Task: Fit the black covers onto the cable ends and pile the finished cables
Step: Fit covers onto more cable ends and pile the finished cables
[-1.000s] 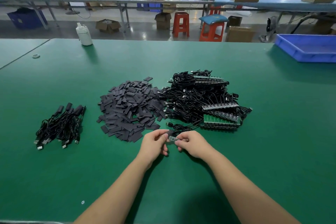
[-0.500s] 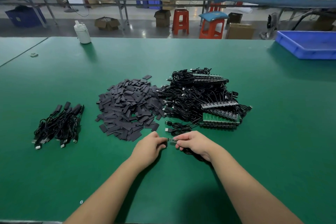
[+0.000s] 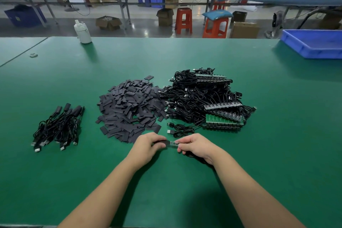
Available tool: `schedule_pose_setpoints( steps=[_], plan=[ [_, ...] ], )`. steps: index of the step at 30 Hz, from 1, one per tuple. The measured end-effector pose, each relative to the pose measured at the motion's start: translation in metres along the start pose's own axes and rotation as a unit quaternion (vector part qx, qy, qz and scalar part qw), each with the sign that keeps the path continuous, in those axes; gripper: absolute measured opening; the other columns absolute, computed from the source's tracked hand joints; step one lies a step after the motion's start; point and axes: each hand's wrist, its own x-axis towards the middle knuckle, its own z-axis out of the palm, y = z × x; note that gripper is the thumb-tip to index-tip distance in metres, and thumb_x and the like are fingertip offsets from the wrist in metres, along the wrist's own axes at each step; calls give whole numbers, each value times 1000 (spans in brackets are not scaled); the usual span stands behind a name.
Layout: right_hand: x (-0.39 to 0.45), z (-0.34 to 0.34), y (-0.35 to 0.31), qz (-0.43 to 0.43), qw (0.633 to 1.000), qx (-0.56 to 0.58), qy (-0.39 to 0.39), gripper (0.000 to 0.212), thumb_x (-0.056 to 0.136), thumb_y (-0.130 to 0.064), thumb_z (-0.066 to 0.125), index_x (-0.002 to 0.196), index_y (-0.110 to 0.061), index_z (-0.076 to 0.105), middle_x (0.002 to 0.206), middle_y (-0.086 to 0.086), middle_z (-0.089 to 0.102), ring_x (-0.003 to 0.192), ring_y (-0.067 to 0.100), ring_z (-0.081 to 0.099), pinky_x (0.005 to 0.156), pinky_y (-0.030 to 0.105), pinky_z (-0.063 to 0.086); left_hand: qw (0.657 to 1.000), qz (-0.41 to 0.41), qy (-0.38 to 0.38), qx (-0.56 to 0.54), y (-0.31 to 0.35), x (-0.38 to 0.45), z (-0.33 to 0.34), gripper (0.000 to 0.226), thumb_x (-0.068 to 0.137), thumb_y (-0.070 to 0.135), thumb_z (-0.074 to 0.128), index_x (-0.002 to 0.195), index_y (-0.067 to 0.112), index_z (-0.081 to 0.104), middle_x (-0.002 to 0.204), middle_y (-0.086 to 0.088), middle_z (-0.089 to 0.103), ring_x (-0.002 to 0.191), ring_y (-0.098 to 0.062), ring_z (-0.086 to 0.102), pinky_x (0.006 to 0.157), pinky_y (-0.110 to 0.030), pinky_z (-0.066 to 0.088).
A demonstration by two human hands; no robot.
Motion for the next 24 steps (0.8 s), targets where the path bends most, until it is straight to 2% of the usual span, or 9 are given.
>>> schedule_pose_setpoints(
  steps=[5, 7, 11, 19, 24],
  plan=[
    [0, -2, 2, -5, 1000, 8, -4, 17, 95, -13, 65, 101, -26, 75, 83, -3, 75, 70, 6, 60, 74, 15, 47, 996, -19, 35, -80, 1, -8, 4, 16, 86, 18, 75, 100, 26, 78, 91, 18, 71, 89, 3, 62, 81, -10, 44],
    [1, -2, 4, -7, 1000, 17, -4, 17, 96, -12, 64, 103, -23, 75, 81, -3, 75, 69, 7, 60, 72, 15, 48, 993, -30, 53, -100, 1, -10, 4, 15, 85, 17, 75, 95, 29, 78, 88, 21, 72, 89, 5, 63, 78, -6, 42],
    [1, -2, 5, -7, 1000, 10, -4, 17, 95, -13, 65, 101, -24, 75, 81, -3, 75, 69, 6, 60, 78, 20, 48, 992, -29, 65, -101, 5, -13, 6, 19, 84, 18, 76, 101, 28, 78, 91, 24, 70, 91, 9, 61, 79, -2, 39],
    [0, -2, 4, -8, 1000, 12, -1, 17, 95, -13, 65, 95, -27, 76, 79, -4, 74, 69, 6, 61, 75, 17, 49, 992, -10, 79, -98, 12, -17, 7, 22, 84, 17, 76, 104, 26, 77, 95, 21, 70, 94, 9, 61, 82, -1, 39],
    [0, -2, 4, -5, 1000, 0, -1, 17, 95, -14, 65, 100, -25, 77, 79, -4, 74, 68, 5, 61, 79, 19, 48, 997, 49, 56, -16, 12, -17, 6, 23, 87, 21, 74, 110, 21, 75, 100, 12, 71, 91, 0, 62, 87, -14, 46]
  ],
)
